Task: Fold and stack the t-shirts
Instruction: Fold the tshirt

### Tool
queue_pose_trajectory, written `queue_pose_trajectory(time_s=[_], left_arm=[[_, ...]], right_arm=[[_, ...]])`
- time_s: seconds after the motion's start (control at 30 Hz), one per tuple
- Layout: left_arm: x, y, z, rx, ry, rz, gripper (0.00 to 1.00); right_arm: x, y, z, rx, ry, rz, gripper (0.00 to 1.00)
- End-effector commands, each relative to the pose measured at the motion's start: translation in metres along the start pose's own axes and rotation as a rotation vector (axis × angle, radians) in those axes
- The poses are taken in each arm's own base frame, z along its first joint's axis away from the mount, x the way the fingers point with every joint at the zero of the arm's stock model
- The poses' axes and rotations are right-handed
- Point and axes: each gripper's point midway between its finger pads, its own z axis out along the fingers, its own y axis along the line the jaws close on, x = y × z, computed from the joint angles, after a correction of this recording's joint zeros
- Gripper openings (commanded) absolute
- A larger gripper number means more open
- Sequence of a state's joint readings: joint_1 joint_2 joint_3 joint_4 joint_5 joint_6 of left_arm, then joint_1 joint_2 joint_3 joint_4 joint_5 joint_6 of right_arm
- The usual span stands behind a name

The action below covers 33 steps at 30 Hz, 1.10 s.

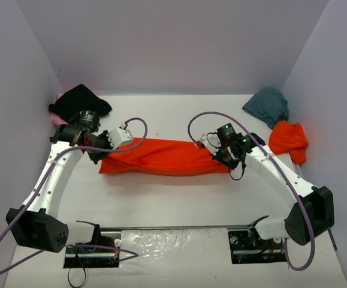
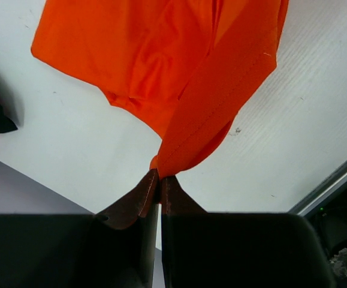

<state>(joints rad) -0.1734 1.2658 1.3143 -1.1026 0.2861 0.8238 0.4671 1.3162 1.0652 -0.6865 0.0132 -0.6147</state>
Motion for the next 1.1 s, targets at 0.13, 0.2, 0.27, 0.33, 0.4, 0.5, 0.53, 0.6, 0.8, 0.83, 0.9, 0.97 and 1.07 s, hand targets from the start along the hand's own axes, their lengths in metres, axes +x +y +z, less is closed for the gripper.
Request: queue_pose_trajectory(time_s=[0.13, 0.2, 0.27, 0.33, 0.4, 0.5, 0.53, 0.6, 0.8, 0.83, 0.9, 0.97, 1.07], left_arm=[[-0.022, 0.054, 0.034, 0.003, 0.034, 0.065, 0.0], [-0.025, 0.063, 0.045, 0.008, 0.043, 0.072, 0.0], [-0.027, 0.071, 0.055, 0.017, 0.052, 0.074, 0.0], [-0.028, 0.081, 0.064, 0.023, 0.06, 0.074, 0.0], [-0.029, 0.089, 0.068, 0.026, 0.06, 0.068, 0.0], [-0.031, 0.1, 0.074, 0.028, 0.053, 0.06, 0.0], [-0.032, 0.105, 0.077, 0.026, 0.055, 0.06, 0.0], [-0.032, 0.112, 0.085, 0.032, 0.061, 0.058, 0.0], [-0.036, 0.135, 0.095, 0.025, 0.05, 0.044, 0.0], [-0.036, 0.139, 0.097, 0.021, 0.05, 0.04, 0.0], [-0.038, 0.147, 0.1, 0.016, 0.044, 0.034, 0.0], [-0.039, 0.152, 0.101, 0.013, 0.039, 0.031, 0.0], [-0.049, 0.162, 0.094, -0.016, 0.013, 0.041, 0.0]], right_arm=[[-0.022, -0.025, 0.02, -0.016, 0.017, -0.012, 0.0], [-0.027, -0.028, 0.028, -0.044, 0.008, -0.002, 0.0], [-0.028, -0.036, 0.036, -0.055, 0.01, 0.016, 0.0], [-0.03, -0.046, 0.042, -0.059, 0.009, 0.034, 0.0], [-0.029, -0.054, 0.047, -0.062, 0.012, 0.047, 0.0], [-0.023, -0.064, 0.057, -0.063, 0.033, 0.072, 0.0], [-0.02, -0.069, 0.06, -0.057, 0.038, 0.085, 0.0], [-0.019, -0.076, 0.065, -0.056, 0.043, 0.102, 0.0], [-0.016, -0.085, 0.079, -0.057, 0.053, 0.138, 0.0], [-0.017, -0.086, 0.08, -0.057, 0.048, 0.141, 0.0], [-0.022, -0.087, 0.082, -0.068, 0.034, 0.148, 0.0], [-0.025, -0.089, 0.083, -0.066, 0.024, 0.153, 0.0], [-0.026, -0.089, 0.083, -0.064, 0.018, 0.158, 0.0]])
